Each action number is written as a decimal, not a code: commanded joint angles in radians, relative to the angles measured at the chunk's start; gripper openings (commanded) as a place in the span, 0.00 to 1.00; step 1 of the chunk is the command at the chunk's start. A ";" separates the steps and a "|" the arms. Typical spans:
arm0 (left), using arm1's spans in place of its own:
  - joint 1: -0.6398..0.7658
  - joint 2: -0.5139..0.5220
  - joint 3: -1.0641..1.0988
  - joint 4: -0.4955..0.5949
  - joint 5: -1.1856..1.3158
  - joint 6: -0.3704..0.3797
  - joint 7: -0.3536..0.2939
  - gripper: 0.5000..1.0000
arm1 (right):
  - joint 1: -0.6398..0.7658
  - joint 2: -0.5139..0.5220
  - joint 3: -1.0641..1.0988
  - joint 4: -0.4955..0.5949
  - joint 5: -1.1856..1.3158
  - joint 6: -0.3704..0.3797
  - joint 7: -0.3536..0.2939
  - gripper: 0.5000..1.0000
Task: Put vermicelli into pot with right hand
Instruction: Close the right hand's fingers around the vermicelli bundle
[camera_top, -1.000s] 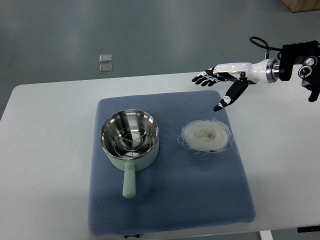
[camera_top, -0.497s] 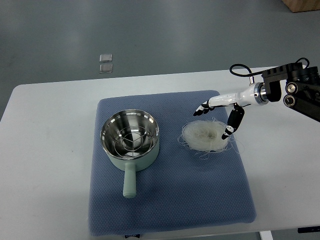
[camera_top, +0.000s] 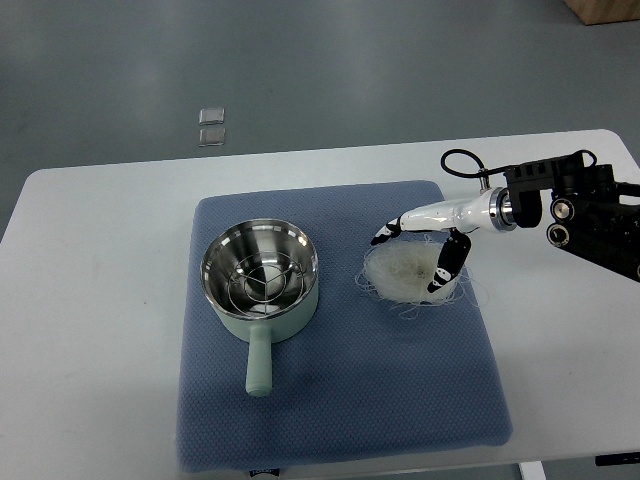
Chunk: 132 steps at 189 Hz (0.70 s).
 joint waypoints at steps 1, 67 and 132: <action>0.000 0.000 0.000 0.000 0.000 0.000 0.000 1.00 | -0.011 0.003 -0.010 -0.001 -0.017 -0.012 0.000 0.86; 0.000 0.000 0.000 0.000 0.000 0.000 0.000 1.00 | -0.010 0.022 -0.058 -0.003 -0.048 -0.071 0.000 0.70; 0.000 0.000 0.000 0.000 0.000 0.000 0.000 1.00 | -0.005 0.023 -0.066 -0.003 -0.100 -0.071 0.000 0.00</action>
